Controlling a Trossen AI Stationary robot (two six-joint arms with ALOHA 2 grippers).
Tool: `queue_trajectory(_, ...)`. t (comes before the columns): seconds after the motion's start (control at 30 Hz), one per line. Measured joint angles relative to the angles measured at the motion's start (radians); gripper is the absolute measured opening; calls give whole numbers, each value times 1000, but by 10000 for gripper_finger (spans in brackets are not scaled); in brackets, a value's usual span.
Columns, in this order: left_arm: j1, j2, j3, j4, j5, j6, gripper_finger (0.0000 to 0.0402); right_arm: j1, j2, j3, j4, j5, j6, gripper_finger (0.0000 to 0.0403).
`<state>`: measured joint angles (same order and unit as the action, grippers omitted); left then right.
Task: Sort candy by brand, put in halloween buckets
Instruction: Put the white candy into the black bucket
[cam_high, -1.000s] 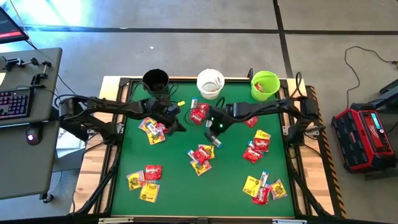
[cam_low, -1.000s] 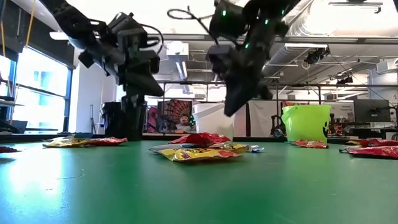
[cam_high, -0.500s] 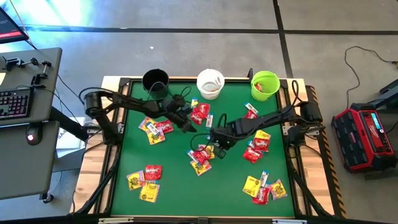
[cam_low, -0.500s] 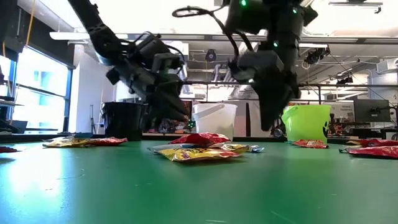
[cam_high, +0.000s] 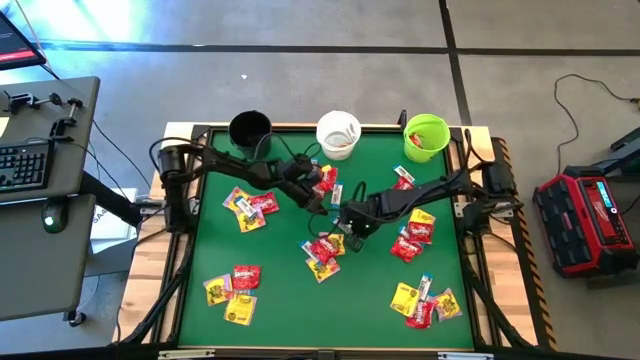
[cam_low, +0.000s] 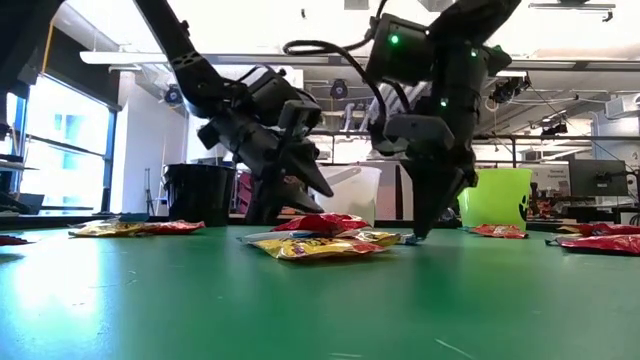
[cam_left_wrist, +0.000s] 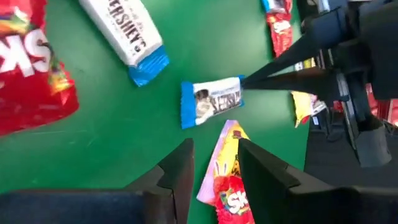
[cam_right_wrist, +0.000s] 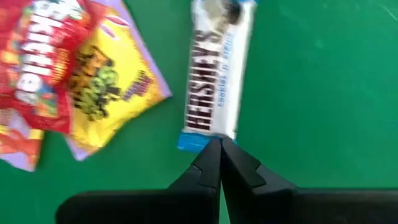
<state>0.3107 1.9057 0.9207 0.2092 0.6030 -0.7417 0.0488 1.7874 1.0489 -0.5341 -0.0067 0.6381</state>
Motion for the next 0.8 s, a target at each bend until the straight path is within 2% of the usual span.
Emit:
queue_trajectory(0.63, -6, 41, 3, -12, -55, -46, 118, -66, 12, -11, 117, 26, -133, 0)
queue_trajectory(0.8, -7, 42, 2, -17, -57, -67, 118, -69, -14, 14, 63, 33, -165, 0)
